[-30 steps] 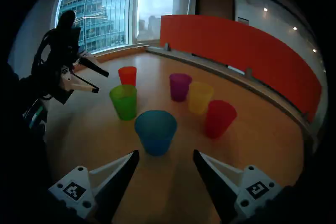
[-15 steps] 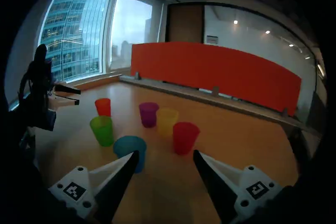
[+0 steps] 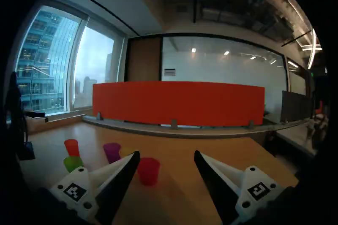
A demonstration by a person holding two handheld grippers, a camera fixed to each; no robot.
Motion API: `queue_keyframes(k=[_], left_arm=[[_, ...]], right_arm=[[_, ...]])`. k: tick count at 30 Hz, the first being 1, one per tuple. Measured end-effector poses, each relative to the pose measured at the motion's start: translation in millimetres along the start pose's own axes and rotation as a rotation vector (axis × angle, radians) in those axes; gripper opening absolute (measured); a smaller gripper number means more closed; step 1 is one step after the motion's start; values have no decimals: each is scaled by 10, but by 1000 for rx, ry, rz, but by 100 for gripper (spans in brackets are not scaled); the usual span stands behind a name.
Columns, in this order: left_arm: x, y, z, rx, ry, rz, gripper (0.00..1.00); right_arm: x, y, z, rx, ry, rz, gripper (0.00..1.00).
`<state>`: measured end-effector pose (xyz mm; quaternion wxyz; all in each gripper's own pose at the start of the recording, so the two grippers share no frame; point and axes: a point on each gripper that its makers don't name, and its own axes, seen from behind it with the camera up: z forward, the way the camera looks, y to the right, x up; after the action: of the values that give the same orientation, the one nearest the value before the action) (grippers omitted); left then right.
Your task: Pour water
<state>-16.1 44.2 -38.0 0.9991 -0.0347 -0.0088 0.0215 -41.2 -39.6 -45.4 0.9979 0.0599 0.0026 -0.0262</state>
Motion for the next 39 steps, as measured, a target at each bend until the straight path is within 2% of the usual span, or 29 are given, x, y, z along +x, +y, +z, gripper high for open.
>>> queue_keyframes(k=[5, 12, 17, 23, 29, 35, 39], left_arm=[[107, -112, -20, 48, 49, -32, 99], [92, -214, -14, 84, 59, -45, 99], [128, -240, 1, 98, 74, -28, 99], [228, -243, 10, 124, 116, 17, 99], [248, -233, 21, 155, 141, 47, 99], [139, -211, 74, 151, 146, 49, 99], [0, -254, 93, 153, 133, 49, 99]], right_arm=[[60, 121, -25, -80, 38, -4, 100], [75, 121, -38, -135, 47, -28, 100], [126, 127, -29, -152, 59, -11, 100], [213, 180, -49, -168, 69, 13, 99], [321, 222, -92, -186, 93, 5, 100], [451, 197, -126, -189, 110, 3, 100], [493, 201, -136, -199, 119, -3, 100]])
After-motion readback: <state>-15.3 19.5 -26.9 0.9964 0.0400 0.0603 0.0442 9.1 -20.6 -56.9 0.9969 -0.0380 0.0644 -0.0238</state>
